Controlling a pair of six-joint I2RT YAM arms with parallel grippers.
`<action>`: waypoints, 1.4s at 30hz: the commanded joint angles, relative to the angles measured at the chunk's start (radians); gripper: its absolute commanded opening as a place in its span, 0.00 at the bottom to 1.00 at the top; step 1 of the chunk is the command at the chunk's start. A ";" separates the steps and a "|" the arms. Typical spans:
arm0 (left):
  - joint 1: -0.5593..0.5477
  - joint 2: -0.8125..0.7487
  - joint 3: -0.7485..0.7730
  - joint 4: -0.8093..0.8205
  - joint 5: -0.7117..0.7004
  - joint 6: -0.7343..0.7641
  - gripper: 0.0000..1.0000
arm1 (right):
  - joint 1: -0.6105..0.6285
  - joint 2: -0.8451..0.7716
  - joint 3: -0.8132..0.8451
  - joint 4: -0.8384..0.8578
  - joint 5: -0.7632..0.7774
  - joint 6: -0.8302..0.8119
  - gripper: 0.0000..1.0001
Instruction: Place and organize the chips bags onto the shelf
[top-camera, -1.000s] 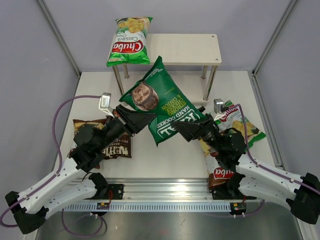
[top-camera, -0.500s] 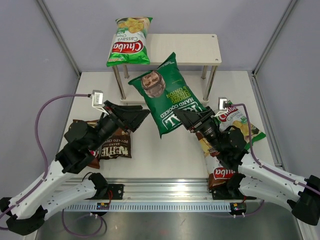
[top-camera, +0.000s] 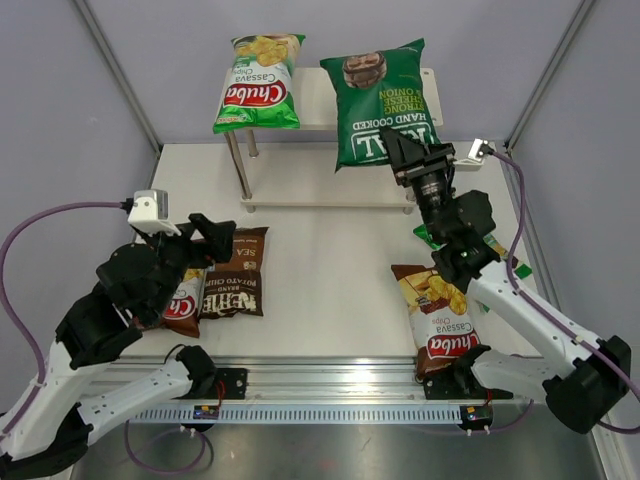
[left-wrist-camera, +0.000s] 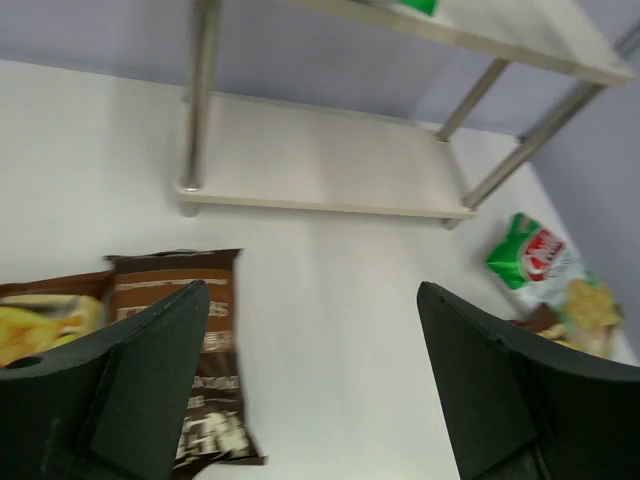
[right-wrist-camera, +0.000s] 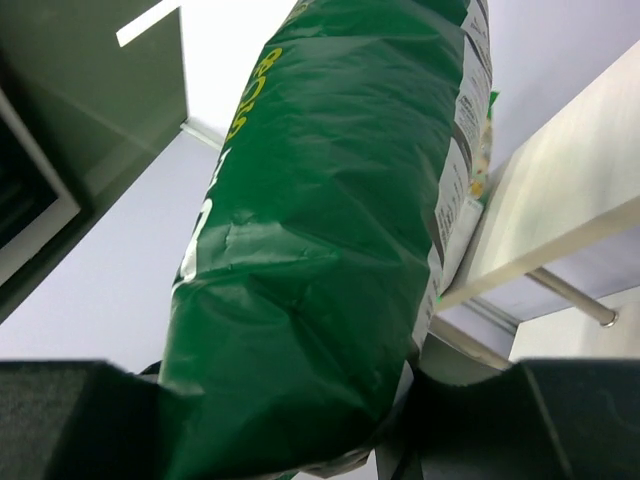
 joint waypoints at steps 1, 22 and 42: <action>-0.002 -0.031 0.056 -0.164 -0.191 0.118 0.89 | -0.013 0.080 0.143 0.001 0.114 0.059 0.30; -0.002 -0.263 -0.219 -0.032 -0.199 0.190 0.99 | -0.065 0.623 0.649 -0.276 0.238 0.092 0.29; -0.002 -0.295 -0.228 -0.032 -0.205 0.188 0.99 | -0.059 0.778 0.905 -0.624 0.150 0.152 0.44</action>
